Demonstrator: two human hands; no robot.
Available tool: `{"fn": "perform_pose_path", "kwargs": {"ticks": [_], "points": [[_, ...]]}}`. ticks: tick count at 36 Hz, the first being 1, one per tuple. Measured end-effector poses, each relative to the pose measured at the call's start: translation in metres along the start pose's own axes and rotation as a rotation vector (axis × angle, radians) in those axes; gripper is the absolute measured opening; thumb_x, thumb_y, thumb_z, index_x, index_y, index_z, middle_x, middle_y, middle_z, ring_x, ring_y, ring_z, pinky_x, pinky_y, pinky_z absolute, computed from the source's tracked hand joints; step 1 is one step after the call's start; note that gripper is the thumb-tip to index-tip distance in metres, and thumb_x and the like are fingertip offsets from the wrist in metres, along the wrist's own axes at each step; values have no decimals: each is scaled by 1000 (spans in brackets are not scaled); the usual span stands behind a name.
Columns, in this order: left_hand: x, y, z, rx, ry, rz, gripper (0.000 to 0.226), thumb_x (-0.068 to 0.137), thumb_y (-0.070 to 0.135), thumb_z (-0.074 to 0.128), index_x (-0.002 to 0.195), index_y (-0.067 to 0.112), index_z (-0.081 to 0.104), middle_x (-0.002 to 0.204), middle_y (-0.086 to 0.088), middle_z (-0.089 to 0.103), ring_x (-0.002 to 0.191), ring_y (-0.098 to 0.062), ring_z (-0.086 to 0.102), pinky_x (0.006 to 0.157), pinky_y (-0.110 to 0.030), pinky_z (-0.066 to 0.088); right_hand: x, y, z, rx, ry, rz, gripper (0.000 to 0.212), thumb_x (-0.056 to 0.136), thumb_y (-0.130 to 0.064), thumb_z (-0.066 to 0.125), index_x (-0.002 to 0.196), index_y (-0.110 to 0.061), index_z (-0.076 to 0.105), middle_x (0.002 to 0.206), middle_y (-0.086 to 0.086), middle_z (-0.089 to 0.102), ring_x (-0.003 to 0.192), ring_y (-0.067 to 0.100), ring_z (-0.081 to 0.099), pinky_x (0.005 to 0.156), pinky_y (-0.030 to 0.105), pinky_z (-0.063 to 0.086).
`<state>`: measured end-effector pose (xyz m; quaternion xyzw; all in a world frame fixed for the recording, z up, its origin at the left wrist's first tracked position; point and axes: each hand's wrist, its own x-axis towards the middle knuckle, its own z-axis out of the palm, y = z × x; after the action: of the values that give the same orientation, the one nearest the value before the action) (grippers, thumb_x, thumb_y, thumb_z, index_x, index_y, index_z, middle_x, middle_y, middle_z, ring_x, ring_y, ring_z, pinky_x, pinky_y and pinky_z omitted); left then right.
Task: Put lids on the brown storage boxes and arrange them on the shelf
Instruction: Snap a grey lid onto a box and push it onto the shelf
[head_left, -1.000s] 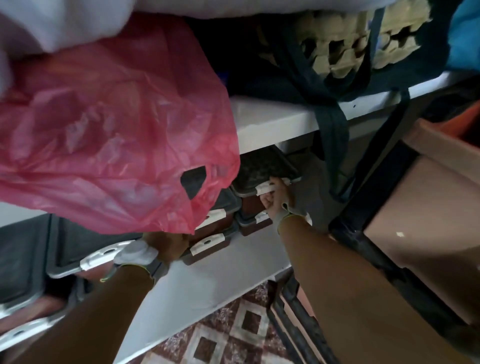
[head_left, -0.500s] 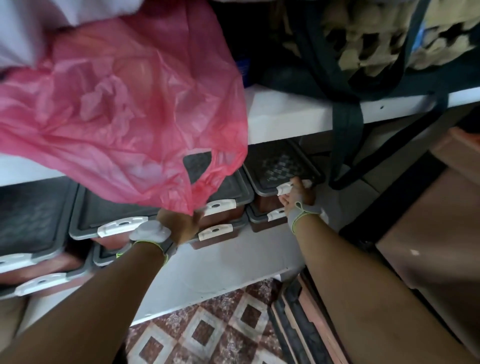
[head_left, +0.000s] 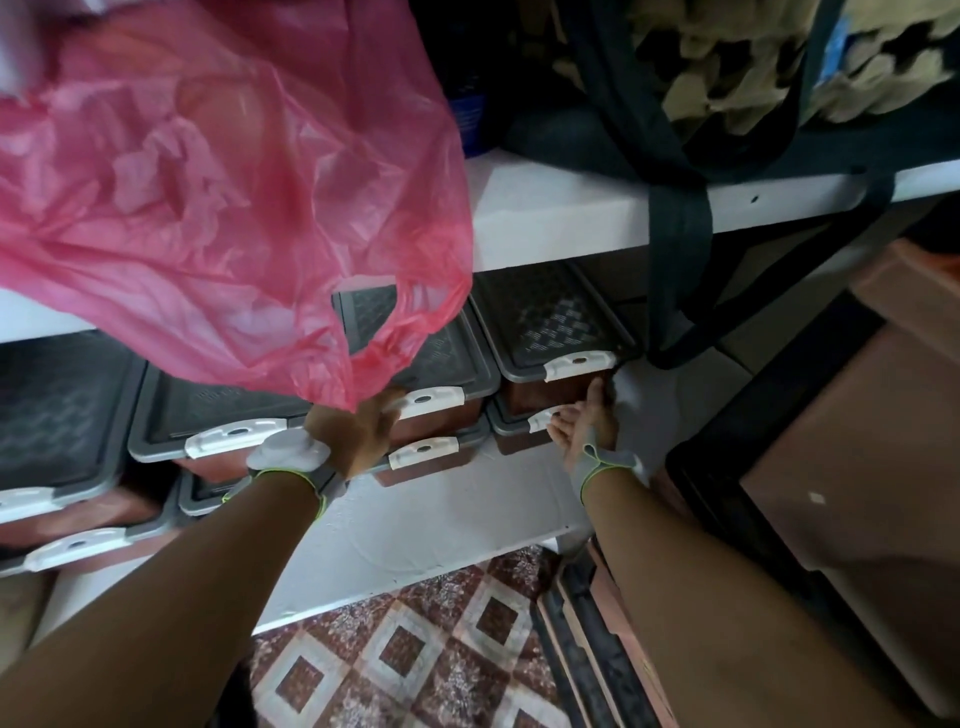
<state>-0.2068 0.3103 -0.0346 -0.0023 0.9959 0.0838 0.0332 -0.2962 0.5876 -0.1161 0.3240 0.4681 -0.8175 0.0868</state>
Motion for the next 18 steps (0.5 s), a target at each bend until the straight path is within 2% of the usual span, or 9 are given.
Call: {"fn": "perform_pose_path", "kwargs": {"ticks": [2,5,6,7,8,9,11,14,18], "points": [[-1,2,-1,-13,0,-12,43,106,38,37,148,34,45,159,4,38,149,-21,32,121,-33,24,3,14,-6,-56,-29,89,18,102,-35,46,113,-22,52,87,5,51,65,19,56,74,31,55],[-2,2,-2,-8,-5,-19,43,106,37,37,149,34,43,160,3,36,149,-21,30,120,-35,26,-5,32,5,-103,-73,220,34,106,-26,40,139,-19,41,94,11,55,68,27,61,55,22,58],[-2,3,-3,-8,-4,-20,44,107,37,37,150,34,42,160,3,36,149,-21,30,120,-35,26,-7,36,13,-82,-78,226,40,106,-24,40,145,-13,39,109,17,57,81,33,62,67,22,60],[-2,4,-4,-10,-5,-21,44,107,37,36,150,34,41,161,3,35,150,-21,29,121,-35,25,-7,37,19,-66,-69,229,42,107,-21,40,147,-8,37,129,21,52,101,39,61,89,29,57],[-3,4,-5,-9,-7,-22,44,107,36,36,151,34,40,161,3,34,150,-20,28,121,-34,23,-6,38,24,-58,-63,233,42,107,-18,39,148,-8,37,144,22,43,120,41,55,102,37,50],[-4,6,-6,-10,-2,-18,44,107,35,34,152,33,39,162,4,33,150,-19,27,121,-32,21,-6,36,28,-53,-69,228,41,107,-16,38,147,-9,38,150,23,37,131,41,48,102,40,50],[-5,8,-6,-16,4,-19,44,108,34,33,152,33,38,162,5,31,151,-15,26,121,-26,16,-2,37,35,-36,-89,240,40,107,-13,36,147,-8,39,152,23,35,138,40,40,92,39,55],[-5,11,-7,-80,11,-13,43,109,26,34,152,25,38,162,2,31,149,-15,29,113,-16,11,4,38,40,-37,-64,251,40,107,-11,35,147,-6,38,152,23,37,140,38,39,112,48,39],[-6,10,-5,-93,14,-29,43,109,27,33,152,23,37,162,1,31,147,-15,32,111,-15,11,9,38,43,-43,-62,265,41,108,-14,34,147,-3,36,151,22,41,140,36,39,117,46,31]]}}
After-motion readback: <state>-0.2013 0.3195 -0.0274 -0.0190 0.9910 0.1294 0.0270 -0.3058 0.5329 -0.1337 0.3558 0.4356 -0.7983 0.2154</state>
